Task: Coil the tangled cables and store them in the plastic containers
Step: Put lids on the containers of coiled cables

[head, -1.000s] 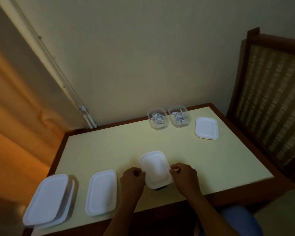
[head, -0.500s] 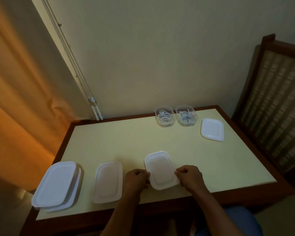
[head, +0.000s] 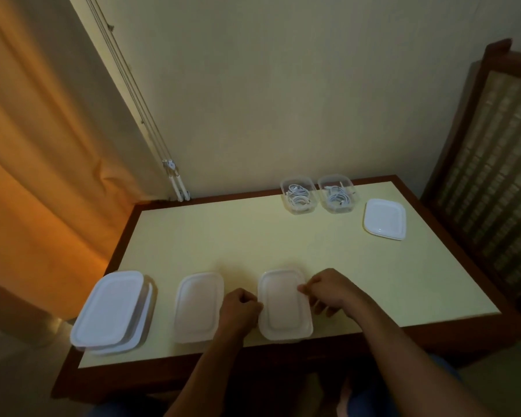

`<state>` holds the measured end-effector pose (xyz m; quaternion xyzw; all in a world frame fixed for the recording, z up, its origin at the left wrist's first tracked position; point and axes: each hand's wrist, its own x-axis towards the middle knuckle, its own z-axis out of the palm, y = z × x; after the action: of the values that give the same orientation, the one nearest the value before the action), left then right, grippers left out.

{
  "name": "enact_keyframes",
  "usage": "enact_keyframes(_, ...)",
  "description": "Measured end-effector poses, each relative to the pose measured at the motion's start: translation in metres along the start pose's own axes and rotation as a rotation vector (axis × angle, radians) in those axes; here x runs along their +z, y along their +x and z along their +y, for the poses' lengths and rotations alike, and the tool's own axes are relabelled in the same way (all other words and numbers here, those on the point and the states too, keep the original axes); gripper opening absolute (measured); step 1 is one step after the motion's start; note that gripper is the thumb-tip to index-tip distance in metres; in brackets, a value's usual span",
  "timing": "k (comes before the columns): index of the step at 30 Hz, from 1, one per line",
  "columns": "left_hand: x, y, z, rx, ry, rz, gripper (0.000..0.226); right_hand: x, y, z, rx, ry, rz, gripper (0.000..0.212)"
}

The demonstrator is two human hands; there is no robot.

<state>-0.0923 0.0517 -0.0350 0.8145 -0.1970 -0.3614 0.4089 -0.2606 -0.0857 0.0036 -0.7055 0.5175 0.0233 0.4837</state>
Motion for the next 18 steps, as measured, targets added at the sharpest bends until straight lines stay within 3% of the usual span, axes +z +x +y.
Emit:
enact_keyframes(2, -0.001, -0.001, -0.003, 0.004, 0.011, 0.001, 0.007, 0.006, 0.01, -0.007, -0.009, 0.02, 0.079, 0.033)
enact_keyframes(5, -0.002, -0.001, -0.005, 0.007, -0.021, -0.013, 0.012, 0.014, 0.024, -0.003, -0.001, 0.137, 0.164, 0.023)
enact_keyframes(9, -0.001, 0.001, -0.01, 0.004, -0.048, -0.003, 0.011, 0.024, 0.032, 0.012, 0.079, 0.427, 0.138, 0.018)
enact_keyframes(18, -0.001, -0.006, -0.013, -0.004, -0.082, 0.038, 0.006, 0.043, 0.022, 0.018, -0.021, 0.295, 0.372, 0.024)
